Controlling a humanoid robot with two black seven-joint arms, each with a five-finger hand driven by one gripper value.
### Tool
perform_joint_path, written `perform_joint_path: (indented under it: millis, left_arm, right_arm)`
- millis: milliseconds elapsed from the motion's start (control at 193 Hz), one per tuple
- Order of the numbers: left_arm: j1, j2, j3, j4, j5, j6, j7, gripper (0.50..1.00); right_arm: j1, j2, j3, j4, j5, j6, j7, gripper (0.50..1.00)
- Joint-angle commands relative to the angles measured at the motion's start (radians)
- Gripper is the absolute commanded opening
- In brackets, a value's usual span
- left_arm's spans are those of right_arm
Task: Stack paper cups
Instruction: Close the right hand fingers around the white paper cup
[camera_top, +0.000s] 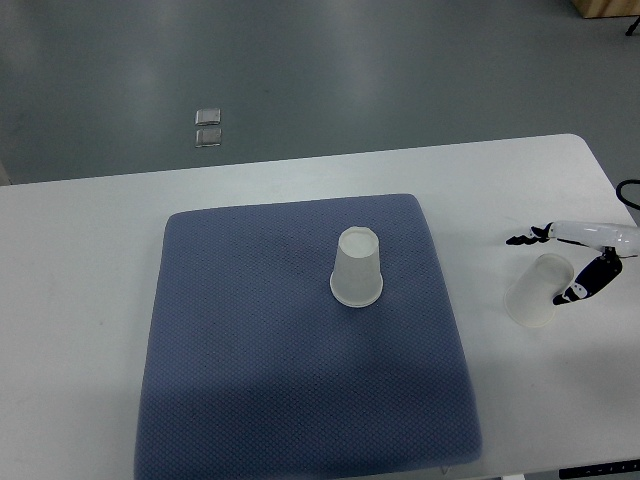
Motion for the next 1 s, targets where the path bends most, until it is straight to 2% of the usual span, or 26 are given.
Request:
perform_joint_path:
  millis: [0, 88, 238, 321, 440, 544, 580, 647, 777, 994]
  left_arm:
    - [0.0, 0.0, 0.0, 0.0, 0.0, 0.0, -0.001, 1.0]
    - [0.0, 0.0, 0.0, 0.0, 0.0, 0.0, -0.001, 1.0]
    - [0.0, 0.0, 0.0, 0.0, 0.0, 0.0, 0.001, 1.0]
    - [0.0, 0.0, 0.0, 0.0, 0.0, 0.0, 0.001, 1.0]
    - [0.0, 0.0, 0.0, 0.0, 0.0, 0.0, 0.001, 1.0]
    - [0.0, 0.0, 0.0, 0.0, 0.0, 0.0, -0.001, 1.0]
    - [0.0, 0.0, 0.0, 0.0, 0.0, -0.001, 0.001, 1.0]
    - [0.0, 0.0, 0.0, 0.0, 0.0, -0.001, -0.001, 1.0]
    - [0.0, 0.0, 0.0, 0.0, 0.0, 0.0, 0.001, 1.0]
    - [0.0, 0.0, 0.0, 0.0, 0.0, -0.001, -0.001, 1.0]
  right_arm:
    - [0.0, 0.001, -0.009, -0.006, -0.005, -0.014, 0.0, 0.913]
    - [0.0, 0.002, -0.018, -0.009, -0.021, -0.028, -0.002, 0.899]
    - [-0.002, 0.017, -0.036, -0.018, -0.044, -0.058, -0.002, 0.83]
    - [-0.003, 0.017, -0.049, -0.02, -0.044, -0.072, -0.002, 0.811]
    - [-0.003, 0.019, -0.049, -0.02, -0.046, -0.075, 0.001, 0.791]
    - [-0.003, 0.019, -0.049, -0.02, -0.052, -0.075, 0.003, 0.754]
    - [-0.003, 0.019, -0.049, -0.02, -0.052, -0.075, 0.004, 0.725]
    - [-0.003, 0.019, -0.049, -0.02, -0.052, -0.075, 0.006, 0.719]
    - [-0.003, 0.022, -0.049, -0.018, -0.054, -0.075, 0.006, 0.66]
    - [0.008, 0.022, -0.044, -0.02, -0.06, -0.075, 0.009, 0.623]
